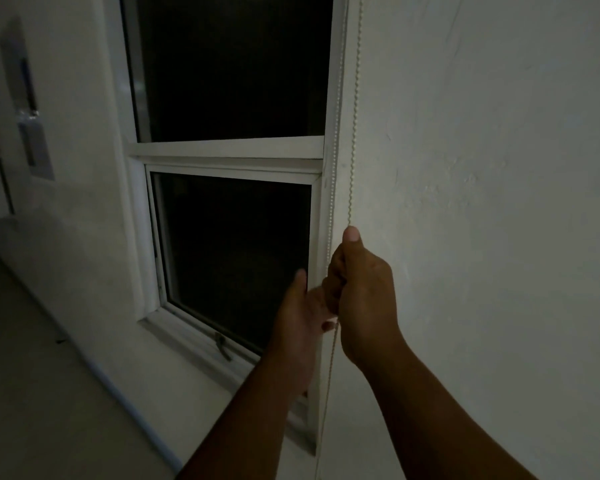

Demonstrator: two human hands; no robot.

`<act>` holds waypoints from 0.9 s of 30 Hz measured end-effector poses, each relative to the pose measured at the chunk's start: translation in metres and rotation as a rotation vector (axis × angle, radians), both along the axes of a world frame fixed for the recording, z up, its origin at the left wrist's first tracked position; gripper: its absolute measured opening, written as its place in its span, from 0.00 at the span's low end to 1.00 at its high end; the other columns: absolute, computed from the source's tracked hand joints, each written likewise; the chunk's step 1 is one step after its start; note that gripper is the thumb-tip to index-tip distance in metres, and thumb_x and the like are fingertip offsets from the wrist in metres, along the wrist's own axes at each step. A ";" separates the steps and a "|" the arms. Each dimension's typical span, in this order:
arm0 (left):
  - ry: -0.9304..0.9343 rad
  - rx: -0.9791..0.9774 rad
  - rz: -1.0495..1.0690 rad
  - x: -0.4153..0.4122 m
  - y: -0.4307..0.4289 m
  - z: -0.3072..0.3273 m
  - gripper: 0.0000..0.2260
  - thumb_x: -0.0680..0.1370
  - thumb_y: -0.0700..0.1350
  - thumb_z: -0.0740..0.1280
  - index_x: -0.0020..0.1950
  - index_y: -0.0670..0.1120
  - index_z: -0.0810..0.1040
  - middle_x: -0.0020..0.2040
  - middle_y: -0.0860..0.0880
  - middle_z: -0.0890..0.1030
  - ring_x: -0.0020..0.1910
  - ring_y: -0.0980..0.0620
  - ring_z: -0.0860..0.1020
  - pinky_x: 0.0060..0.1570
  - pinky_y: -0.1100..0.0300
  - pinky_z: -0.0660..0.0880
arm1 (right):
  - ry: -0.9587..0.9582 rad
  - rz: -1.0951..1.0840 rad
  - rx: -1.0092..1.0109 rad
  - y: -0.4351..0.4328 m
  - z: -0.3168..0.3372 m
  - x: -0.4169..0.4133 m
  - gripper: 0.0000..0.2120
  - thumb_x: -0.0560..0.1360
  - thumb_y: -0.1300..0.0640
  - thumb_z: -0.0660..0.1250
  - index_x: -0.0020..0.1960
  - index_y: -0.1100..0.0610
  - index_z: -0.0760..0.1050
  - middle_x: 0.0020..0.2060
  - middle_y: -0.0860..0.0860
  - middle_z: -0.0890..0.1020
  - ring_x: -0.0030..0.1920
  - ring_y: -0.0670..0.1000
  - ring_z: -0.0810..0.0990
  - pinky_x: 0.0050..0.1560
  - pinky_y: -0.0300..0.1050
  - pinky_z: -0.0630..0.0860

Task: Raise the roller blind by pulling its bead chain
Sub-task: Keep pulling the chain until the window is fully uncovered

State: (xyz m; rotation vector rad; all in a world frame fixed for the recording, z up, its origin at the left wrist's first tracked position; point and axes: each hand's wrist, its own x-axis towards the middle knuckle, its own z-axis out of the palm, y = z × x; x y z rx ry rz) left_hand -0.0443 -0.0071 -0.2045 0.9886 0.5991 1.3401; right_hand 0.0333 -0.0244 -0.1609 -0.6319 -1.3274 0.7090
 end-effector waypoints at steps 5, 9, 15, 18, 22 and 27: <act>0.116 0.205 -0.055 -0.009 0.004 0.042 0.30 0.78 0.65 0.52 0.58 0.44 0.82 0.54 0.45 0.85 0.58 0.48 0.81 0.65 0.47 0.69 | -0.065 -0.033 0.003 -0.003 -0.017 -0.002 0.27 0.79 0.41 0.51 0.29 0.52 0.75 0.21 0.45 0.73 0.22 0.40 0.69 0.25 0.33 0.65; 0.153 0.409 0.045 -0.006 -0.004 0.085 0.26 0.77 0.62 0.54 0.55 0.43 0.82 0.47 0.45 0.85 0.50 0.46 0.83 0.54 0.49 0.73 | -0.050 -0.007 -0.042 -0.008 -0.028 -0.003 0.27 0.80 0.41 0.52 0.24 0.44 0.71 0.19 0.43 0.71 0.20 0.39 0.66 0.24 0.32 0.64; 0.086 0.561 0.094 -0.001 -0.008 0.115 0.17 0.80 0.54 0.59 0.53 0.43 0.79 0.36 0.50 0.81 0.34 0.53 0.79 0.34 0.59 0.75 | -0.053 -0.021 -0.079 -0.012 -0.032 -0.005 0.25 0.76 0.38 0.52 0.23 0.44 0.68 0.18 0.43 0.69 0.20 0.40 0.64 0.23 0.32 0.64; 0.023 0.557 0.162 0.009 -0.008 0.111 0.11 0.82 0.49 0.59 0.50 0.44 0.77 0.30 0.55 0.74 0.25 0.59 0.68 0.24 0.65 0.65 | -0.070 -0.038 -0.034 -0.010 -0.035 -0.007 0.27 0.81 0.45 0.51 0.24 0.44 0.68 0.18 0.43 0.70 0.20 0.40 0.65 0.24 0.31 0.64; -0.004 0.554 0.296 0.015 -0.006 0.104 0.10 0.82 0.47 0.59 0.49 0.45 0.77 0.28 0.57 0.72 0.24 0.59 0.65 0.23 0.66 0.63 | -0.079 -0.085 -0.049 -0.009 -0.042 -0.010 0.29 0.83 0.55 0.50 0.24 0.45 0.68 0.19 0.43 0.70 0.21 0.40 0.65 0.24 0.31 0.63; -0.019 0.559 0.387 0.014 -0.002 0.104 0.10 0.82 0.46 0.59 0.45 0.48 0.78 0.28 0.59 0.71 0.25 0.61 0.65 0.23 0.67 0.63 | -0.128 -0.088 -0.039 -0.013 -0.036 -0.004 0.24 0.83 0.53 0.53 0.30 0.57 0.68 0.22 0.47 0.70 0.23 0.43 0.66 0.26 0.33 0.64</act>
